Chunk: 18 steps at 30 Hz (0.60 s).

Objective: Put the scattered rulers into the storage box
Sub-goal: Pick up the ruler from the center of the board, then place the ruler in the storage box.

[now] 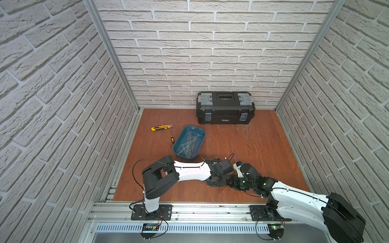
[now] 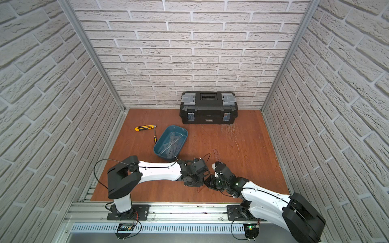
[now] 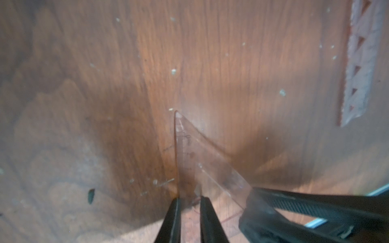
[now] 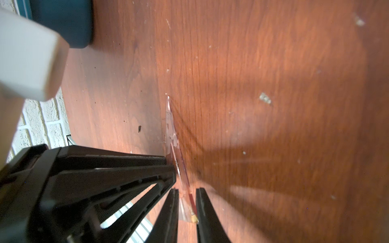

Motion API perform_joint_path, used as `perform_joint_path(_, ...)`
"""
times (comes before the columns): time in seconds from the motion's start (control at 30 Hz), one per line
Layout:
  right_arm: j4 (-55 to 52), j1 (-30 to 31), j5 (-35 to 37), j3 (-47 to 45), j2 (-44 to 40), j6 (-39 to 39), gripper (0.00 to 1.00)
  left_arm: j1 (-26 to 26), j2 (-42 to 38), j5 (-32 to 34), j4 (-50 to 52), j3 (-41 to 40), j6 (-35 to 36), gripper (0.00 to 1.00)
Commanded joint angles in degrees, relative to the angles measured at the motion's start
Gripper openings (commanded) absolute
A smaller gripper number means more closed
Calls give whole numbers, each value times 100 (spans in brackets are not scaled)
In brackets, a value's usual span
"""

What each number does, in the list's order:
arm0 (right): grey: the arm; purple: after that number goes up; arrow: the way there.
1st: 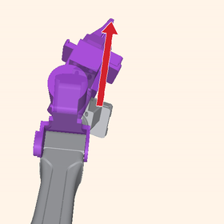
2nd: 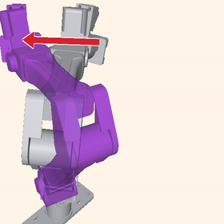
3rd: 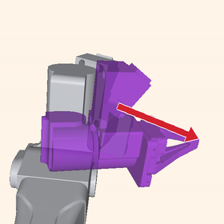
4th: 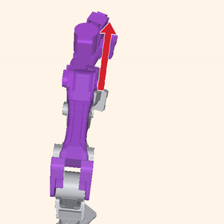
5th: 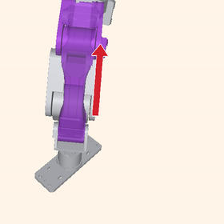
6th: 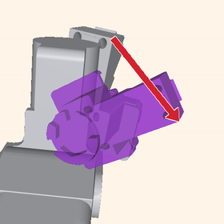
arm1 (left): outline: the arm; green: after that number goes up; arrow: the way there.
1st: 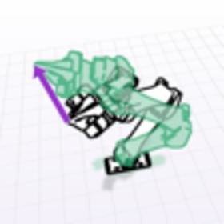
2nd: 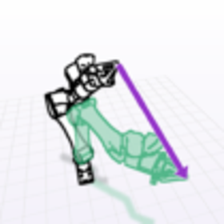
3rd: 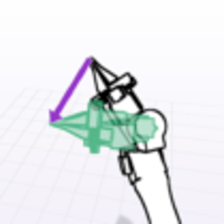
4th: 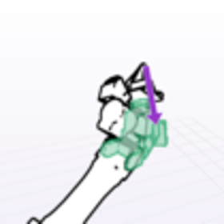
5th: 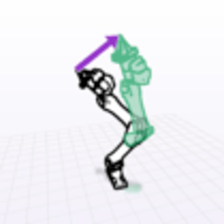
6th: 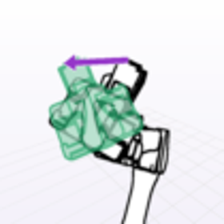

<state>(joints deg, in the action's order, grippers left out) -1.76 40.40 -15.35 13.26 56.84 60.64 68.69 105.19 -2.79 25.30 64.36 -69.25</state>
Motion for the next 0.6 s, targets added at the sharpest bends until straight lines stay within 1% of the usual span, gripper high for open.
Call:
perform_joint_path(0.0, 298, 20, -80, 160, 37, 56, 13, -30, 33, 107, 259, -231, 0, 27)
perform_joint_path(0.1, 225, 24, -25, 211, 89, 27, 4, -26, -102, 193, 355, -207, 0, 48)
perform_joint_path(0.13, 196, 21, -2, 229, 106, 18, 2, -26, -161, 232, 418, -175, 16, 55)
perform_joint_path(0.2, 157, 19, 33, 264, 121, 18, 2, -19, -299, 323, 640, -89, 51, 62)
perform_joint_path(0.33, 27, 17, 99, 384, 108, -38, 2, -13, -711, 522, 1067, -110, 43, 67)
perform_joint_path(0.43, -165, 12, 94, 589, 155, -154, 2, -33, -1230, 731, 1355, -243, -20, 68)
perform_joint_path(0.57, -411, 14, 10, 1126, 327, -347, 2, -135, -2077, 1241, 1847, -215, 46, 69)
